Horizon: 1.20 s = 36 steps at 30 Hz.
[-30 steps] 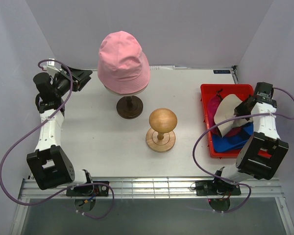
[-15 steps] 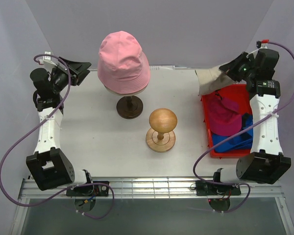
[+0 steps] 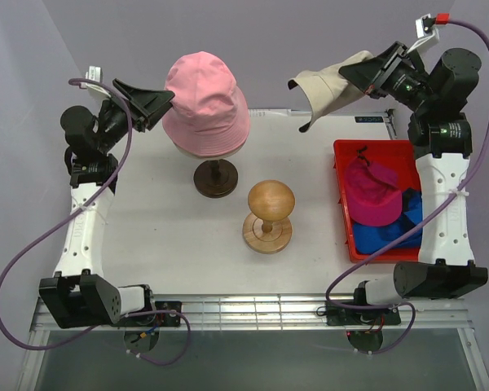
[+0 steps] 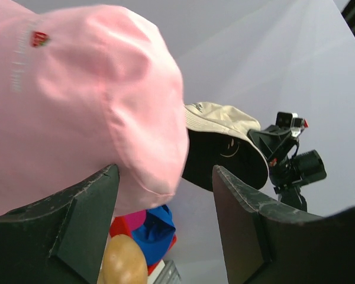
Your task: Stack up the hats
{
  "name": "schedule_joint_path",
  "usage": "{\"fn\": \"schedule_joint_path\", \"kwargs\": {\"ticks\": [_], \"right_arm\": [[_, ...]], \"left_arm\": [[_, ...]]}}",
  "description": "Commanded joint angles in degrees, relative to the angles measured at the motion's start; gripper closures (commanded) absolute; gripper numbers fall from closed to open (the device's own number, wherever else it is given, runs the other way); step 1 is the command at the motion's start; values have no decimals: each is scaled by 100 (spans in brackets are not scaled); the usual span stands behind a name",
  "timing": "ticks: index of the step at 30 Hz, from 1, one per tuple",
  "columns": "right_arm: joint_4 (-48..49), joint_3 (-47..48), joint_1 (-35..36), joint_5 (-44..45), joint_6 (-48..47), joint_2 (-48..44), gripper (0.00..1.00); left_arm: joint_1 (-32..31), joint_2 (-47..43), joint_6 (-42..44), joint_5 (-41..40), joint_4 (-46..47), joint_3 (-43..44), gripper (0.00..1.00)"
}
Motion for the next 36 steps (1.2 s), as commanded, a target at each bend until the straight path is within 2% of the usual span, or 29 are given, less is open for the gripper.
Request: {"fn": "schedule_joint_path", "kwargs": {"ticks": [1,5,8,14,21,24,30,36], "right_arm": [[746,428,19,-860,387,-81,92],[860,446,264,-1186,476,-248,92],[1044,315,370,-1371,502,-493,92],[1493,-195,449,-1600,687,-968,92],[1555,-477,493,-1705,714,-1381,92],[1485,-539,493,-1723,670,-1478,92],[1274,-521,493,-1723,512,-1584,92],[1177,-574,493,-1723,354,-1707,92]], "left_arm": [[-298,-552,-33,-325,93,255,25],[-553,-834,-94,-422,40,326,25],[-1036,-1036,-191,-615,40,352,25],[-2354,-1169,-288,-1589,31,229,25],[-4084,-686,-472,-2548,505,44,25],[-4577,-378,-613,-2856,716,88,25],[-5079,-254,-876,-3541,919,-131,24],[-5132,-229,-1166,-3560,1033,-245,23]]}}
